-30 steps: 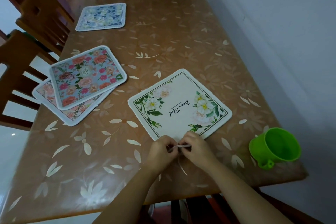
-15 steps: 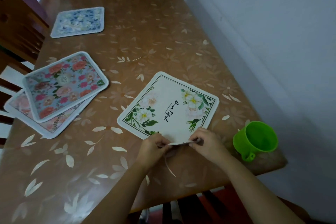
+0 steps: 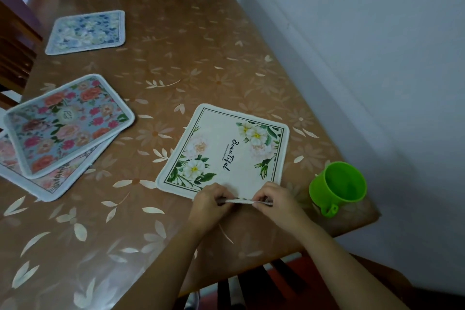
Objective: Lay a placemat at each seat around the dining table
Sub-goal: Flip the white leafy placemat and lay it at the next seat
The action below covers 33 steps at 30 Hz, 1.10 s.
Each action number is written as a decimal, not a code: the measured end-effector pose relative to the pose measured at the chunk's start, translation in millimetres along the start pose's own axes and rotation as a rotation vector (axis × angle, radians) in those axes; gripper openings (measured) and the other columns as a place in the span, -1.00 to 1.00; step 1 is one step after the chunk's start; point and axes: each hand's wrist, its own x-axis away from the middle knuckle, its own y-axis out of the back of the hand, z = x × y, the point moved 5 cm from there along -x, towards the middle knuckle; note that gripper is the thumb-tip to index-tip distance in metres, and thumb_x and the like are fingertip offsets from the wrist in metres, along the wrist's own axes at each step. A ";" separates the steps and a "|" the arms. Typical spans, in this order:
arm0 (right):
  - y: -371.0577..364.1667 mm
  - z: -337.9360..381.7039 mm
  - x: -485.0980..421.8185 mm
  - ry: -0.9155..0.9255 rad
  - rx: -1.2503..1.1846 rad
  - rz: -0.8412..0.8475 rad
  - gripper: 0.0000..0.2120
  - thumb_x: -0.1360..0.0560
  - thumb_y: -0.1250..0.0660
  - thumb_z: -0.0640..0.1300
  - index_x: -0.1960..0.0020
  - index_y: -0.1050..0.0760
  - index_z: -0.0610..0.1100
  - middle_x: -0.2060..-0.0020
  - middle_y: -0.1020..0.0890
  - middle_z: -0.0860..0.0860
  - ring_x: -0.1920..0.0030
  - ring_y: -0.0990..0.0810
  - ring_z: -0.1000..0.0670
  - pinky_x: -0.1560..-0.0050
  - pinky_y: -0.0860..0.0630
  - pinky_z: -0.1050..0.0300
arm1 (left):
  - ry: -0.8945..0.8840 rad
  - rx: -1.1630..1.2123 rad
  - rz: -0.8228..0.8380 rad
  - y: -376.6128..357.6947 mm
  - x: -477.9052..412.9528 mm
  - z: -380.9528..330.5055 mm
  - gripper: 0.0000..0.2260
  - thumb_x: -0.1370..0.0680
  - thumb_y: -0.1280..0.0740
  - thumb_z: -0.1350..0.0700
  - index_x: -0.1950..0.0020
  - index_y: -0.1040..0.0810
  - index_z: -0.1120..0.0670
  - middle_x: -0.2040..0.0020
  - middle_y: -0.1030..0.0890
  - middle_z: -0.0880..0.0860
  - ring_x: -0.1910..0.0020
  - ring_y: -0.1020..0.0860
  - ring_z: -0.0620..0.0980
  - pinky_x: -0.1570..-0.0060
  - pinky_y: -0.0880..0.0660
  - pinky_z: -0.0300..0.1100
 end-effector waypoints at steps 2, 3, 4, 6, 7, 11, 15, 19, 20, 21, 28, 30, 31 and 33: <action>-4.8 -2.3 1.5 -0.007 0.020 0.028 -0.95 -0.39 -0.42 -0.20 0.18 -0.56 -0.10 0.27 -0.45 0.18 0.18 -0.52 0.07 0.15 -0.46 0.23 | 0.039 -0.001 0.037 2.6 -1.8 3.8 -0.90 -0.32 -0.48 0.23 0.25 -0.66 0.03 0.27 -0.59 -0.04 0.24 -0.53 -0.08 0.24 -0.45 -0.18; -7.9 -2.8 1.8 -0.013 0.022 0.043 -0.94 -0.38 -0.43 -0.20 0.17 -0.56 -0.11 0.27 -0.45 0.18 0.19 -0.51 0.09 0.17 -0.42 0.28 | 0.049 -0.011 0.050 4.3 -3.6 4.9 -0.89 -0.31 -0.48 0.22 0.26 -0.67 0.02 0.29 -0.59 -0.06 0.26 -0.52 -0.10 0.26 -0.43 -0.20; -10.8 -3.0 2.0 -0.021 0.019 0.051 -0.93 -0.37 -0.44 -0.20 0.16 -0.57 -0.11 0.27 -0.45 0.17 0.21 -0.49 0.14 0.19 -0.39 0.33 | 0.048 -0.024 0.057 6.2 -5.4 5.2 -0.90 -0.31 -0.49 0.21 0.27 -0.67 0.02 0.30 -0.59 -0.05 0.28 -0.52 -0.10 0.28 -0.41 -0.23; -14.5 -2.7 1.3 -0.039 0.027 0.044 -0.92 -0.37 -0.44 -0.17 0.15 -0.57 -0.09 0.28 -0.46 0.18 0.21 -0.45 0.20 0.18 -0.38 0.35 | 0.033 -0.060 0.064 10.8 -7.2 4.6 -0.92 -0.31 -0.50 0.19 0.29 -0.67 0.02 0.30 -0.61 -0.03 0.29 -0.52 -0.09 0.30 -0.39 -0.25; -16.0 -1.6 0.4 -0.039 0.051 0.036 -0.93 -0.38 -0.44 -0.14 0.16 -0.57 -0.06 0.29 -0.47 0.19 0.20 -0.44 0.20 0.15 -0.40 0.33 | 0.025 -0.077 0.057 13.9 -6.1 4.9 -0.93 -0.31 -0.50 0.17 0.30 -0.67 0.01 0.31 -0.61 -0.03 0.30 -0.51 -0.10 0.31 -0.38 -0.24; -25.2 18.2 -4.5 0.032 0.043 0.009 -0.97 -0.40 -0.41 -0.18 0.20 -0.56 -0.09 0.29 -0.47 0.17 0.21 -0.47 0.26 0.17 -0.37 0.51 | 0.079 -0.099 -0.025 31.6 13.1 17.9 -0.93 -0.31 -0.49 0.17 0.30 -0.67 0.00 0.33 -0.60 -0.07 0.32 -0.48 -0.15 0.35 -0.35 -0.35; -44.5 42.7 -15.9 0.136 0.028 0.061 -0.99 -0.41 -0.39 -0.26 0.19 -0.57 -0.19 0.26 -0.45 0.10 0.20 -0.48 0.09 0.19 -0.36 0.44 | 0.182 -0.060 -0.134 50.3 41.7 32.1 -0.93 -0.32 -0.49 0.20 0.29 -0.67 0.03 0.33 -0.58 -0.08 0.32 -0.50 -0.12 0.31 -0.42 -0.25; -55.5 65.6 -18.4 0.312 0.086 0.074 -0.98 -0.41 -0.38 -0.26 0.19 -0.55 -0.20 0.23 -0.50 0.00 0.17 -0.50 0.02 0.15 -0.43 0.22 | 0.247 -0.045 -0.240 59.8 60.8 37.7 -0.97 -0.35 -0.48 0.18 0.25 -0.67 0.07 0.28 -0.63 0.03 0.31 -0.53 -0.06 0.31 -0.44 -0.22; -58.0 72.7 -16.8 0.375 0.118 0.079 -0.98 -0.41 -0.39 -0.24 0.18 -0.55 -0.19 0.22 -0.51 -0.02 0.16 -0.50 0.02 0.15 -0.44 0.18 | 0.254 -0.025 -0.265 60.9 62.9 37.9 -0.97 -0.35 -0.49 0.17 0.26 -0.66 0.07 0.29 -0.63 0.04 0.30 -0.55 -0.04 0.30 -0.45 -0.19; -61.0 79.4 -15.0 0.430 0.150 0.089 -0.97 -0.41 -0.39 -0.23 0.17 -0.55 -0.18 0.21 -0.53 -0.05 0.15 -0.50 0.01 0.14 -0.45 0.15 | 0.256 -0.011 -0.278 61.4 63.9 36.8 -0.97 -0.35 -0.49 0.16 0.26 -0.66 0.06 0.29 -0.63 0.04 0.29 -0.55 -0.04 0.29 -0.45 -0.18; -65.6 93.7 -19.9 0.450 0.185 0.090 -0.95 -0.42 -0.37 -0.23 0.14 -0.57 -0.21 0.20 -0.55 -0.08 0.14 -0.52 -0.03 0.13 -0.44 0.14 | 0.174 -0.020 -0.291 70.8 70.0 31.5 -0.94 -0.36 -0.47 0.20 0.23 -0.63 0.07 0.25 -0.59 0.06 0.23 -0.53 -0.01 0.25 -0.46 -0.18; -57.6 89.8 -22.1 0.429 0.169 0.080 -0.97 -0.41 -0.39 -0.25 0.16 -0.57 -0.22 0.22 -0.56 -0.08 0.16 -0.52 -0.02 0.14 -0.45 0.15 | 0.158 -0.048 -0.312 77.2 75.7 34.9 -0.92 -0.35 -0.47 0.24 0.22 -0.62 0.10 0.23 -0.59 0.06 0.22 -0.53 -0.04 0.22 -0.43 -0.34; -52.1 86.7 -23.0 0.416 0.165 0.071 -0.97 -0.40 -0.40 -0.27 0.17 -0.57 -0.22 0.23 -0.56 -0.07 0.18 -0.53 -0.02 0.15 -0.45 0.15 | 0.149 -0.053 -0.322 80.5 78.5 37.1 -0.91 -0.35 -0.47 0.26 0.21 -0.62 0.11 0.22 -0.59 0.06 0.22 -0.52 -0.06 0.22 -0.40 -0.44; -38.9 78.0 -25.3 0.379 0.161 0.045 -0.96 -0.38 -0.42 -0.29 0.19 -0.57 -0.22 0.25 -0.55 -0.05 0.21 -0.53 -0.01 0.16 -0.46 0.19 | 0.147 -0.046 -0.332 86.6 83.4 41.2 -0.89 -0.35 -0.47 0.28 0.19 -0.62 0.12 0.22 -0.58 0.05 0.21 -0.51 -0.08 0.22 -0.37 -0.54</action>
